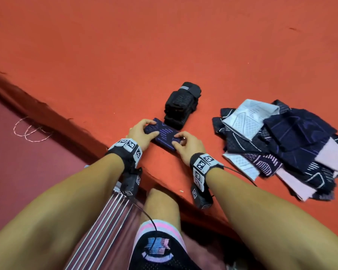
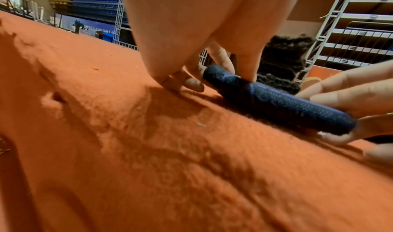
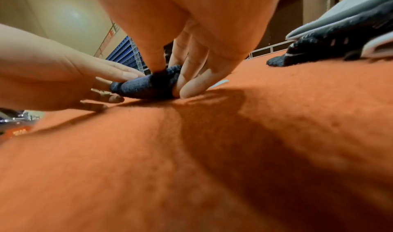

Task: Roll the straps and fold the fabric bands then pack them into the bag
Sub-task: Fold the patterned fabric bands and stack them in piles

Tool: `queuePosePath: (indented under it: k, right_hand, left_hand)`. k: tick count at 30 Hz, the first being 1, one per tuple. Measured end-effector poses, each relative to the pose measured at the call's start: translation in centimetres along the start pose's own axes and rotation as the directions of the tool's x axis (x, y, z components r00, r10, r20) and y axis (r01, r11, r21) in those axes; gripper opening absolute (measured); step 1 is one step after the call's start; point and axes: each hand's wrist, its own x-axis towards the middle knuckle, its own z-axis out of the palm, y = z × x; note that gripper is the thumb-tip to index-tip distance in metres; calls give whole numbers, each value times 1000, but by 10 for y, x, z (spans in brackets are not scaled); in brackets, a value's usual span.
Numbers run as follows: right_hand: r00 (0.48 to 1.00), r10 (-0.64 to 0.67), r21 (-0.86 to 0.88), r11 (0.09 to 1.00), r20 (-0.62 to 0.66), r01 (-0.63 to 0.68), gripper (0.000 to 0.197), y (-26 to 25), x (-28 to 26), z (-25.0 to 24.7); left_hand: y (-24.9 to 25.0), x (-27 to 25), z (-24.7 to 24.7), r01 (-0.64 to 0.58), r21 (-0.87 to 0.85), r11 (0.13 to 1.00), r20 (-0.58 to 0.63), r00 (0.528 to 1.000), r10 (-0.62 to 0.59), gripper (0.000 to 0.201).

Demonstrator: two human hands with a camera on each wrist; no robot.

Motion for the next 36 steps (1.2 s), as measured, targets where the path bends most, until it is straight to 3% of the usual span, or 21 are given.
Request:
queuePosePath:
  k: [4,10,15,18,21,25,29,36]
  right_hand:
    - [999,10,-24,1000,40,-9,24,11,6,7]
    - [996,77,-29,997,53,-75,23,6,13,8]
    - [982,69,73,994,178,-83,41,1,0,-8]
    - [987,121,140,981,103,-135,36,13,-14,-40]
    - [983,180,202,962,45,-186,37,40,-29,-70]
    - [967,249,247,942,-53,-229,46,72,-53,-122]
    - [930,324,258,926,-172,-275,49,109,-80,-183]
    - [845,448,359,870,-292,-338,43,178,-103,-244]
  left_hand:
    - [-3,1,9,42,150,988,-65,997,-33,26]
    - [1,-3,17,61,251,966,-68,997,-45,30]
    - [18,-17,6,37,342,939,-109,994,1,30]
    - [45,-29,-1,-6,268,964,-161,986,51,20]
    - [81,-47,13,-107,71,992,-200,972,120,17]
    - [119,-76,64,-194,-46,980,-51,980,192,18]
    - [163,-88,129,-274,-64,960,84,957,279,18]
    - [230,-87,228,-255,-86,963,256,929,268,21]
